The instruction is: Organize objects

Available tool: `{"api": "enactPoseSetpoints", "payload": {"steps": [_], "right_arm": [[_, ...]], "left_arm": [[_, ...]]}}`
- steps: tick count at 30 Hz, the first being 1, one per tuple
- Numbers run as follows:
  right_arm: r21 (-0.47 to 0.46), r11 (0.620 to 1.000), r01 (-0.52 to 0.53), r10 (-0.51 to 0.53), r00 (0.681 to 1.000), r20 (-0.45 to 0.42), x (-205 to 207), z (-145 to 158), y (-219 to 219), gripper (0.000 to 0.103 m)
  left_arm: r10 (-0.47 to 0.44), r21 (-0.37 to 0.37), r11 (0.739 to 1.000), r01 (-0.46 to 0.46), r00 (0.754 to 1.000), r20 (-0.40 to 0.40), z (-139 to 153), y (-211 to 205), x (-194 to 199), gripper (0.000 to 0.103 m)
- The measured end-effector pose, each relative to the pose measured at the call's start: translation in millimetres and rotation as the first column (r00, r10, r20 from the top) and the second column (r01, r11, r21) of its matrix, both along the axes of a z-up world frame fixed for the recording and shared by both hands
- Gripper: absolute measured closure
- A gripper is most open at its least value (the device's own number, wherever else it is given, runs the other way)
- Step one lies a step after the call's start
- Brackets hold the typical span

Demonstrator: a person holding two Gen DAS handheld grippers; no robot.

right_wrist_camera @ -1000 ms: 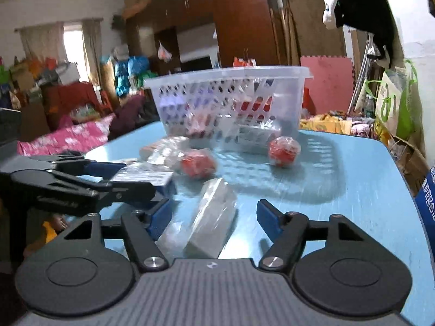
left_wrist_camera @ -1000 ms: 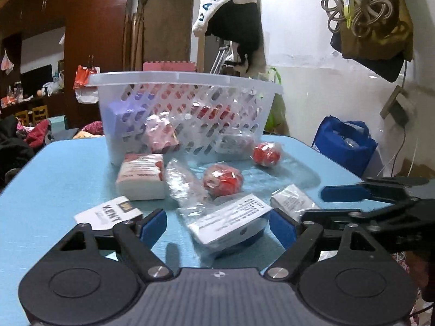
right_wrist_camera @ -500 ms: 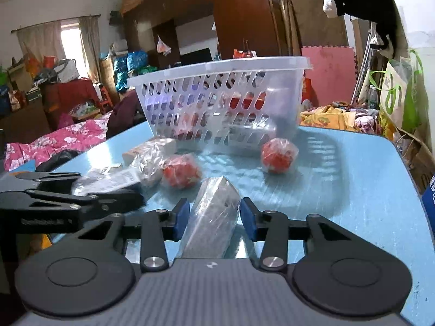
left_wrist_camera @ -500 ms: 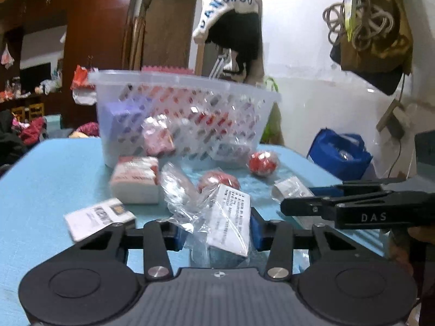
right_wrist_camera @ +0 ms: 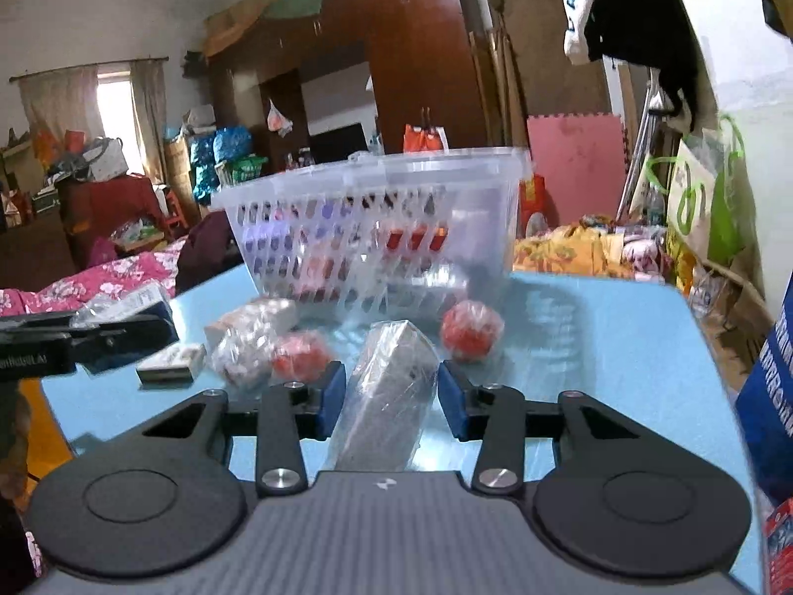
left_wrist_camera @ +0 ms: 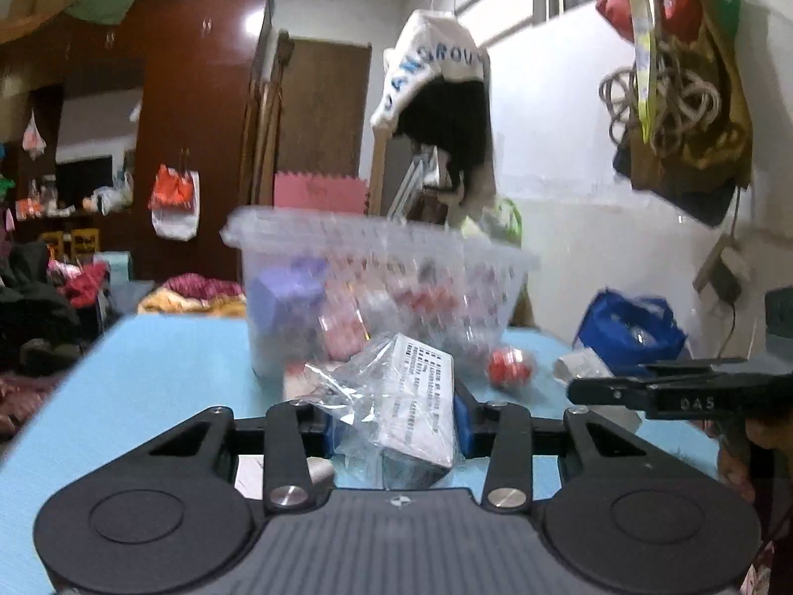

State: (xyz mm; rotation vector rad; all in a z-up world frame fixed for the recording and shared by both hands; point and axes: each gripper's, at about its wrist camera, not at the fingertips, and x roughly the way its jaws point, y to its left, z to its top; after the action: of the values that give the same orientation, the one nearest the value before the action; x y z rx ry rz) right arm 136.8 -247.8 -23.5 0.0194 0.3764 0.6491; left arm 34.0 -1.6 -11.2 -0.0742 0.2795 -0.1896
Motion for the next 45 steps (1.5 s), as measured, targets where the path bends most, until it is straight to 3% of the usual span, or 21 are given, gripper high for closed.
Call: {"api": "enactPoseSetpoints", "payload": {"steps": [5, 11, 13, 18, 23, 25, 26, 27, 29, 32, 36, 38, 40, 43, 45], "right_arm": [[0.031, 1.000, -0.001, -0.003, 0.994, 0.111, -3.2, 39.4, 5.6, 0.058], [0.011, 1.000, 0.012, -0.015, 0.971, 0.241, 24.5, 97.6, 39.7, 0.058], [-0.010, 1.000, 0.018, -0.015, 0.968, 0.249, 42.2, 110.1, 55.2, 0.058], [-0.094, 0.995, 0.036, -0.016, 0.978, 0.208, 84.2, 114.2, 87.4, 0.058], [-0.114, 0.992, 0.060, -0.038, 0.982, 0.183, 98.1, 103.0, 90.1, 0.057], [-0.104, 0.994, 0.045, -0.026, 0.984, 0.179, 101.8, 97.6, 86.8, 0.050], [-0.109, 0.993, 0.045, -0.026, 0.985, 0.168, 102.5, 95.0, 85.9, 0.032], [-0.111, 0.992, 0.059, -0.040, 0.985, 0.168, 100.9, 93.5, 84.4, 0.012], [-0.123, 0.987, 0.107, -0.081, 0.976, 0.202, 92.0, 92.1, 80.3, 0.003], [-0.106, 0.992, 0.076, -0.054, 0.980, 0.192, 73.9, 90.0, 63.7, 0.000], [-0.024, 1.000, 0.001, 0.002, 0.992, 0.128, 38.9, 77.4, 33.7, 0.000], [-0.037, 0.997, -0.061, 0.065, 0.993, 0.100, 13.5, 59.9, 22.3, 0.000], [-0.056, 0.992, -0.112, 0.116, 0.990, 0.077, -13.4, 34.7, 12.0, 0.000], [-0.080, 0.978, -0.192, 0.196, 0.980, 0.044, -49.2, -0.6, -0.6, 0.000], [-0.096, 0.966, -0.239, 0.242, 0.970, 0.025, -62.8, -14.1, -6.4, 0.001]], "left_arm": [[0.026, -0.013, 1.000, -0.025, 0.998, 0.055, 42.9, 16.3, 15.4, 0.058], [0.023, -0.041, 0.999, -0.022, 0.999, 0.034, 99.8, 24.1, 75.7, 0.058], [0.026, -0.033, 0.999, -0.026, 1.000, 0.006, 112.4, 20.7, 103.6, 0.058], [0.054, -0.014, 0.998, -0.055, 0.996, -0.072, 114.1, 13.8, 147.1, 0.058], [0.068, 0.019, 0.998, -0.067, 0.990, -0.123, 107.4, 5.1, 169.7, 0.058], [0.063, 0.030, 0.998, -0.059, 0.989, -0.131, 102.9, 2.2, 179.4, 0.050], [0.060, 0.052, 0.997, -0.054, 0.989, -0.133, 100.3, -0.6, 183.9, 0.044], [0.070, 0.076, 0.995, -0.061, 0.989, -0.130, 95.8, -2.9, 187.8, 0.032], [0.104, 0.117, 0.989, -0.088, 0.986, -0.132, 89.4, -6.2, 192.8, 0.025], [0.101, 0.119, 0.989, -0.084, 0.984, -0.147, 84.0, -2.6, 187.5, 0.025], [0.089, 0.104, 0.991, -0.078, 0.990, -0.111, 84.4, 2.7, 155.4, 0.025], [0.084, 0.097, 0.992, -0.075, 0.993, -0.087, 79.3, 6.1, 126.8, 0.022], [0.054, 0.069, 0.996, -0.048, 0.996, -0.073, 65.8, 8.9, 95.5, 0.014], [0.002, 0.081, 0.997, 0.005, 0.995, -0.097, 38.4, 5.9, 61.6, 0.014], [0.017, 0.075, 0.997, -0.009, 0.995, -0.100, 21.6, 2.7, 48.9, 0.014]]}}
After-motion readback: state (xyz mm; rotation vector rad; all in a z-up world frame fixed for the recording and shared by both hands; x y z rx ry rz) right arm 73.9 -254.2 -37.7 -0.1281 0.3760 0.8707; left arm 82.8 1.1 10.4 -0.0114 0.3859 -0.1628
